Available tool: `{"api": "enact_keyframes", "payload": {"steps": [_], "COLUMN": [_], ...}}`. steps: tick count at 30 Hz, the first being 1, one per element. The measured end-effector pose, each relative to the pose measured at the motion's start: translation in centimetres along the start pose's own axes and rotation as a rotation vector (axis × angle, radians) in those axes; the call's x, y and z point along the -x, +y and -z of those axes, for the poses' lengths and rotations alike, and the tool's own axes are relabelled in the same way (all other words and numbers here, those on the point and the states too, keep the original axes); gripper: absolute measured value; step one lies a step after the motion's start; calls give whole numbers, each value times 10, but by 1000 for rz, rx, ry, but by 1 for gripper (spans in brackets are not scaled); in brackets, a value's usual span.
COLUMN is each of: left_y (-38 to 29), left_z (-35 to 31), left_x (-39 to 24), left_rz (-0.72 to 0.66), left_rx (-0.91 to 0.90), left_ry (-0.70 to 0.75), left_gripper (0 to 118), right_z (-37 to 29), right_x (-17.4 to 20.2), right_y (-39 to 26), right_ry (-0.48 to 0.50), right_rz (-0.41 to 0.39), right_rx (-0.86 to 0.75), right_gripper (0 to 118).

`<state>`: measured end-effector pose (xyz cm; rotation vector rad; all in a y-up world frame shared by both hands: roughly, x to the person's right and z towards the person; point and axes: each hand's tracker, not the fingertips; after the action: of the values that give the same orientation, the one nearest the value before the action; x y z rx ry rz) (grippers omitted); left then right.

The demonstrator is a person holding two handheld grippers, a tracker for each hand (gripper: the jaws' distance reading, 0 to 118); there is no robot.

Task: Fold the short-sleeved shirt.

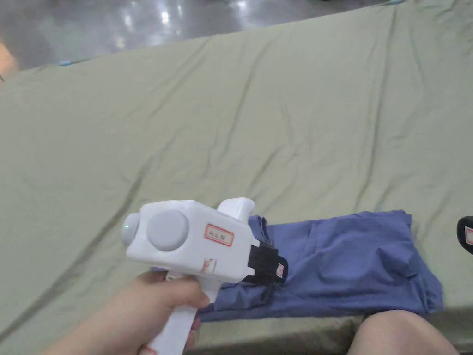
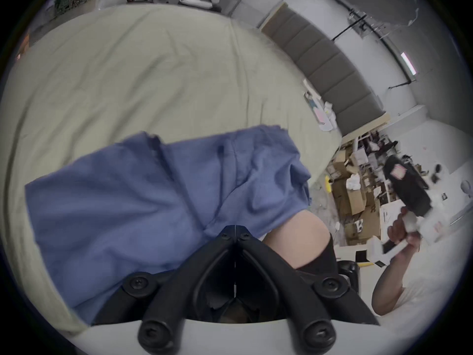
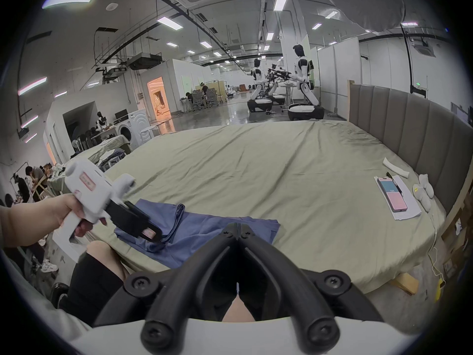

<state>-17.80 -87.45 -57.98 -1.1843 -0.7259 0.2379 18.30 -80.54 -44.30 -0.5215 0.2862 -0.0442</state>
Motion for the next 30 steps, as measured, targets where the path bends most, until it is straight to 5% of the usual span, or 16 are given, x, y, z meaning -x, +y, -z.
{"api": "enact_keyframes", "payload": {"steps": [3, 7, 9, 10, 13, 20, 21, 23, 24, 25, 26, 28, 30], "left_y": [-20, -53, -72, -78, -95, -58, -53, -48, -45, -44, -42, -49, -52], "left_z": [-61, -121, -130, -130, -113, -25, -22, -21, -20, -21, -18, -10, -16], "left_x": [53, 146, 189, 205, 238, 230, 225, 224, 219, 214, 217, 232, 232], "left_rz": [-138, -389, -461, -493, -624, -437, -461, -479, -426, -363, -336, -523, -482], "left_rx": [-111, -322, -378, -419, -436, -213, -199, -181, -125, -103, -106, -63, -91], "left_ry": [-100, -229, -290, -311, -450, -537, -618, -563, -588, -568, -471, -324, -473], "left_gripper": [2, 48, 116, 116, 116, 116, 116, 114, 108, 67, 6, 8, 8], "right_z": [4, 20, 30, 33, 38, 43, 43, 41, 39, 38, 36, 33, 32], "right_x": [8, 21, 27, 30, 39, 58, 59, 63, 63, 64, 64, 64, 65], "right_y": [1, -1, -2, -2, 1, 7, 8, 10, 11, 12, 13, 15, 15], "right_ry": [-2, 13, -10, -16, -8, -27, -30, -48, -56, -60, -64, -71, -79], "right_rz": [-4, -15, -39, -42, -36, -39, -36, -52, -61, -62, -60, -53, -51], "right_rx": [9, 54, 86, 94, 102, 125, 130, 135, 136, 136, 133, 126, 124], "right_gripper": [0, 0, 0, 0, 0, 0, 0, 0, 0, 0, 0, 0, 0]}}
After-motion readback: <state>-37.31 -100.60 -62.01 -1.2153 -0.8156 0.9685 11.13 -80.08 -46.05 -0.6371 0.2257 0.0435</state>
